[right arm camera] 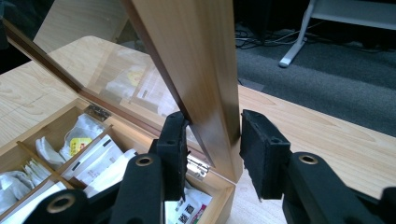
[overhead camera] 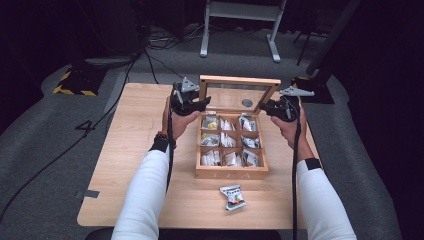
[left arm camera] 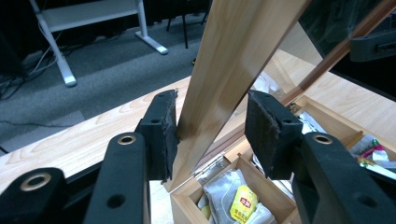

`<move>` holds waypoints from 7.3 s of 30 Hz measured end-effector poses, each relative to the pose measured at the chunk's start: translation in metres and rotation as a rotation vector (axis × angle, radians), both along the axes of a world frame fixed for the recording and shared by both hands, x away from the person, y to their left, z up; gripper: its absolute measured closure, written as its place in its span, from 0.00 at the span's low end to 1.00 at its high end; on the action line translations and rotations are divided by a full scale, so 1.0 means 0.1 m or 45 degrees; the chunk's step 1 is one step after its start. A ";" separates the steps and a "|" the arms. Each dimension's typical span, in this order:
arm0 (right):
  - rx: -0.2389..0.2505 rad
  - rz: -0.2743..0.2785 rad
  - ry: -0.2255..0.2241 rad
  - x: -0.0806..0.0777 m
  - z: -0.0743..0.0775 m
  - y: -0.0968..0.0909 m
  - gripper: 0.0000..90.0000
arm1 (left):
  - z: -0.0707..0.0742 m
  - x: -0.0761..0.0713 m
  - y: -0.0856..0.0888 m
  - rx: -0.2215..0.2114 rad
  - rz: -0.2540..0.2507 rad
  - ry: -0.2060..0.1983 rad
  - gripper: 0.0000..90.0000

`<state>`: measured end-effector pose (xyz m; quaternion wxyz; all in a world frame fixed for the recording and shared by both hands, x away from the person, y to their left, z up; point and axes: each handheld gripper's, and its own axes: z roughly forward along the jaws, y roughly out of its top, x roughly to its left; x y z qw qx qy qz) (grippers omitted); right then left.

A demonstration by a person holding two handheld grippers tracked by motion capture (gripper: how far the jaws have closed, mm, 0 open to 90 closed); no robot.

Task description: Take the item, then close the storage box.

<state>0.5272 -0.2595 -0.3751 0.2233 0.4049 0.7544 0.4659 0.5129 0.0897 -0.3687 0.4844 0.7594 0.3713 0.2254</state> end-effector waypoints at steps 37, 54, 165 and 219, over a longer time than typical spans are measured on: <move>-0.014 0.073 -0.084 -0.47 -0.02 -0.07 0.67 | 0.00 -0.50 0.02 0.075 -0.070 -0.077 0.57; -0.016 0.119 -0.101 -0.63 0.00 -0.11 0.65 | 0.01 -0.66 0.04 0.089 -0.109 -0.096 0.55; -0.253 0.366 0.069 -1.52 -0.55 -0.12 0.37 | -0.66 -1.38 0.12 0.323 -0.374 0.121 0.32; -0.229 0.313 -0.021 -1.61 -0.40 -0.36 0.39 | -0.61 -1.48 0.30 0.309 -0.332 0.089 0.24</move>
